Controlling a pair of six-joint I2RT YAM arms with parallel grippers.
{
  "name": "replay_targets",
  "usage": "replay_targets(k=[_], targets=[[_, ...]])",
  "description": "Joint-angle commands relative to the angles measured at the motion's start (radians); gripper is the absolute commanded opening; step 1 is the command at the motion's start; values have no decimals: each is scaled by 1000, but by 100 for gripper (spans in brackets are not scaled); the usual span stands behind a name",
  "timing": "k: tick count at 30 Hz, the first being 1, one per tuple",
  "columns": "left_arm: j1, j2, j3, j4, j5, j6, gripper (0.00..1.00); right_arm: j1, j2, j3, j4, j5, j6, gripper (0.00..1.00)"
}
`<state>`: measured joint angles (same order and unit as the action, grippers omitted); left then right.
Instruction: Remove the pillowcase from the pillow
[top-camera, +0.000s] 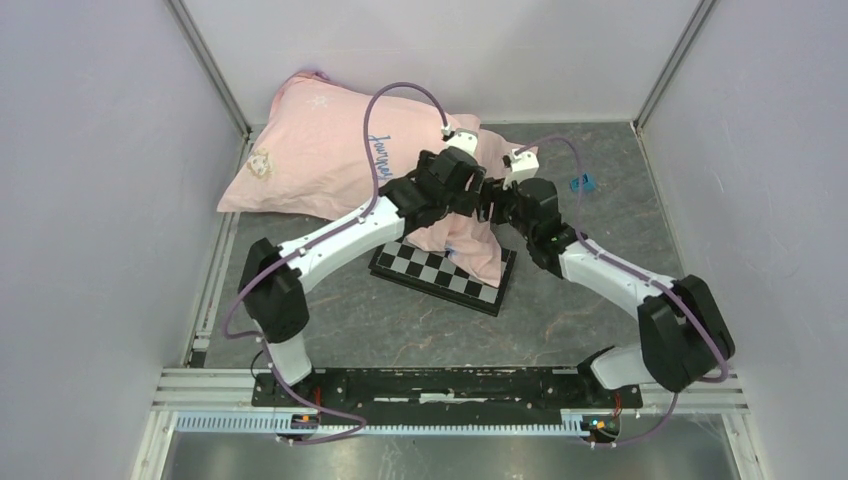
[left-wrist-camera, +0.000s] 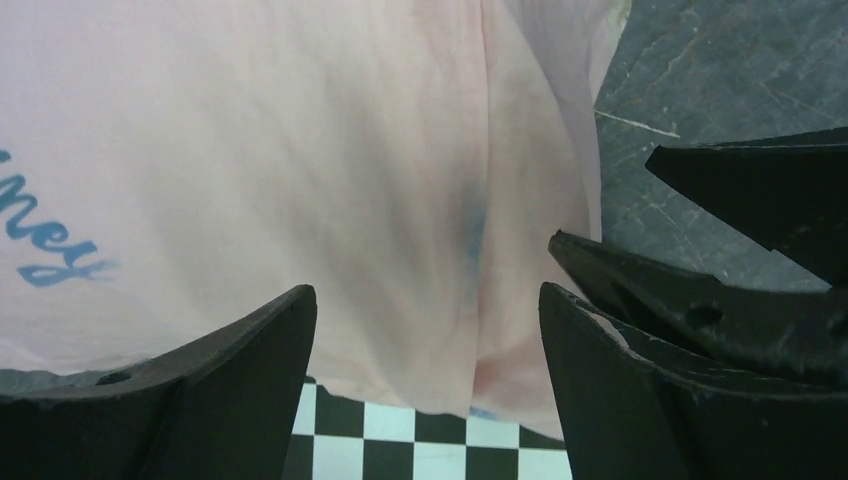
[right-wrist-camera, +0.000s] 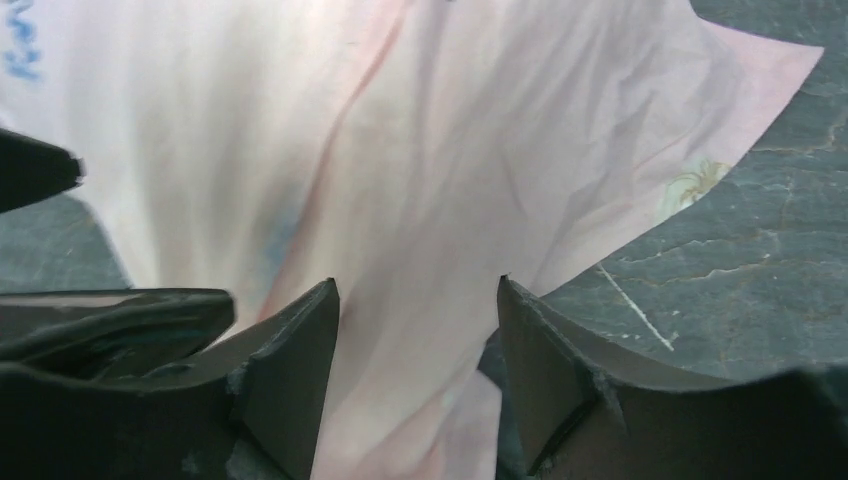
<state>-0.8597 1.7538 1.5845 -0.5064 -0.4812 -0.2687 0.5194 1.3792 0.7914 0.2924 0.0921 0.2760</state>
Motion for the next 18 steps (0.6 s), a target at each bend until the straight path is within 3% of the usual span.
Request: replay_targets(k=[1, 6, 7, 13, 18], targets=[[5, 83, 98, -47, -77, 46, 89, -57, 103, 78, 14, -67, 38, 57], [6, 97, 122, -62, -86, 43, 90, -80, 131, 67, 85, -188, 64, 6], [5, 96, 124, -61, -80, 43, 90, -85, 113, 41, 114, -202, 74, 0], [5, 135, 159, -80, -69, 46, 91, -120, -18, -131, 259, -258, 130, 0], [7, 220, 256, -159, -224, 63, 89, -120, -61, -198, 308, -310, 161, 0]])
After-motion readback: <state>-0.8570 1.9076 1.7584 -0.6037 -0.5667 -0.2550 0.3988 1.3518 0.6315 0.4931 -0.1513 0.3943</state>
